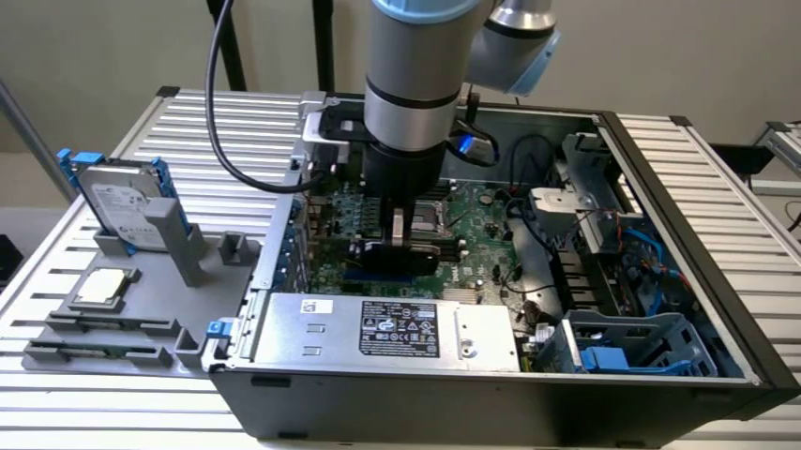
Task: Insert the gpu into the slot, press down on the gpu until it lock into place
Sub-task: 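Press down on the gpu until it lock into place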
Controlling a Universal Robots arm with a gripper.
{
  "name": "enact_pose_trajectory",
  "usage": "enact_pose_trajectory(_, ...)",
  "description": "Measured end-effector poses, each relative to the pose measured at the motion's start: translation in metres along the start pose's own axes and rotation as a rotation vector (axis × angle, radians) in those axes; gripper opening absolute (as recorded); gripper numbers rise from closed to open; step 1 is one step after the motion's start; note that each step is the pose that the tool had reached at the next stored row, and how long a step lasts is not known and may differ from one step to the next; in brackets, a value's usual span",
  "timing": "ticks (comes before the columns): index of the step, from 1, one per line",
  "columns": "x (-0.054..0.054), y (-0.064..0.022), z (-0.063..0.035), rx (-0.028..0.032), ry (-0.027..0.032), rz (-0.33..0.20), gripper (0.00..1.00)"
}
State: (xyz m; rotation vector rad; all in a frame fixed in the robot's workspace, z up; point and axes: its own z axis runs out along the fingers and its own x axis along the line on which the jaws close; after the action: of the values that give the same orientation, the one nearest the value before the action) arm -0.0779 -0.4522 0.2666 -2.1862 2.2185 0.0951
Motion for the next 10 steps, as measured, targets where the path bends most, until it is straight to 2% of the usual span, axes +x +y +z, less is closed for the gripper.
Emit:
enact_pose_trajectory(6, 0.0001, 0.0, 0.0024, 0.0001, -0.0002, 0.0, 0.26)
enact_pose_trajectory(10, -0.0004, -0.0002, -0.0014, 0.0005, -0.0023, -0.001, 0.26)
